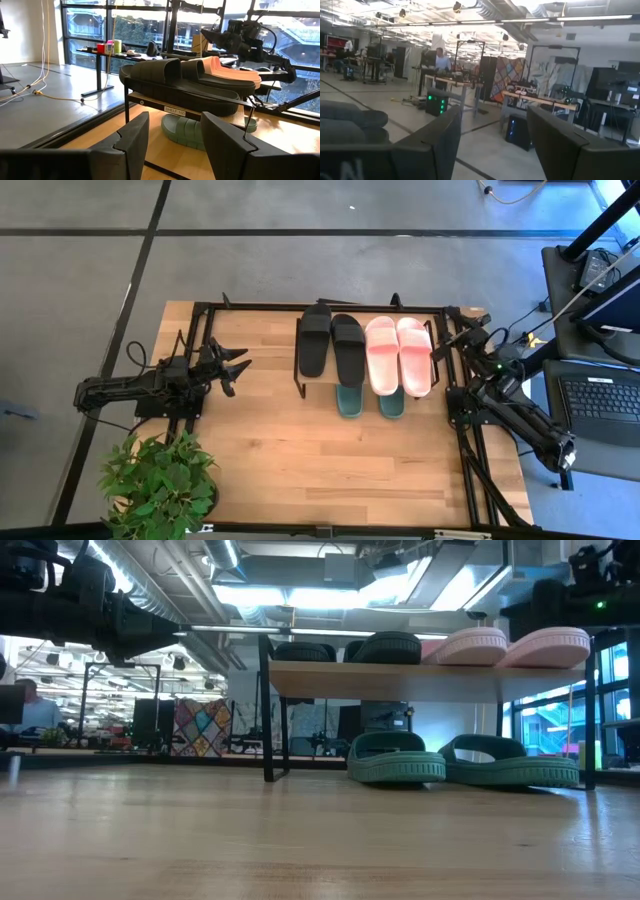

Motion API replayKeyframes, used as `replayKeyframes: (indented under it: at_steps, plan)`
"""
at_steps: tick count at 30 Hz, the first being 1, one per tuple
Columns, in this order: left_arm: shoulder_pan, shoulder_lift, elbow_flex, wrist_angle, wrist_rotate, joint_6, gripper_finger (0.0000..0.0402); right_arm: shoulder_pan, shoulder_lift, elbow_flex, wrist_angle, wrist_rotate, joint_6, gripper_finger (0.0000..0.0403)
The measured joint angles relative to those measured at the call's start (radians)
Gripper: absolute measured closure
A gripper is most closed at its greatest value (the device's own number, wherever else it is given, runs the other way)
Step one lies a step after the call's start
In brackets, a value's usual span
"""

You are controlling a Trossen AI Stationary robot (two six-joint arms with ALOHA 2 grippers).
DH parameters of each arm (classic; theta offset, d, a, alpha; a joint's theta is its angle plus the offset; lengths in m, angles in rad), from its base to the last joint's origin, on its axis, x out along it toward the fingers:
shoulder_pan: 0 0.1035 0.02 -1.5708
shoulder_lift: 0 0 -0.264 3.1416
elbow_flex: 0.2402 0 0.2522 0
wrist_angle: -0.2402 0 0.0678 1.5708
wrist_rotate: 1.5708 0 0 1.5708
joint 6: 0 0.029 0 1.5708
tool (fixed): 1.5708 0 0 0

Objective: Pick and place slides into the shelf
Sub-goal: Return to Home Position

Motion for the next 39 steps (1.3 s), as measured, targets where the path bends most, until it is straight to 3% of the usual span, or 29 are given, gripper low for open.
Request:
replayKeyframes:
  at_steps: [17, 35, 39]
  plan:
    - [0.000, 0.000, 0.000, 0.000, 0.000, 0.000, 0.0230, -0.004, 0.000, -0.141, 0.160, 0.011, 0.044, 0.0178]
    - [0.000, 0.000, 0.000, 0.000, 0.000, 0.000, 0.0231, -0.004, -0.002, -0.144, 0.087, 0.013, -0.005, 0.0178]
    - [0.000, 0.000, 0.000, 0.000, 0.000, 0.000, 0.0230, -0.004, -0.001, -0.144, 0.089, 0.015, 0.058, 0.0178]
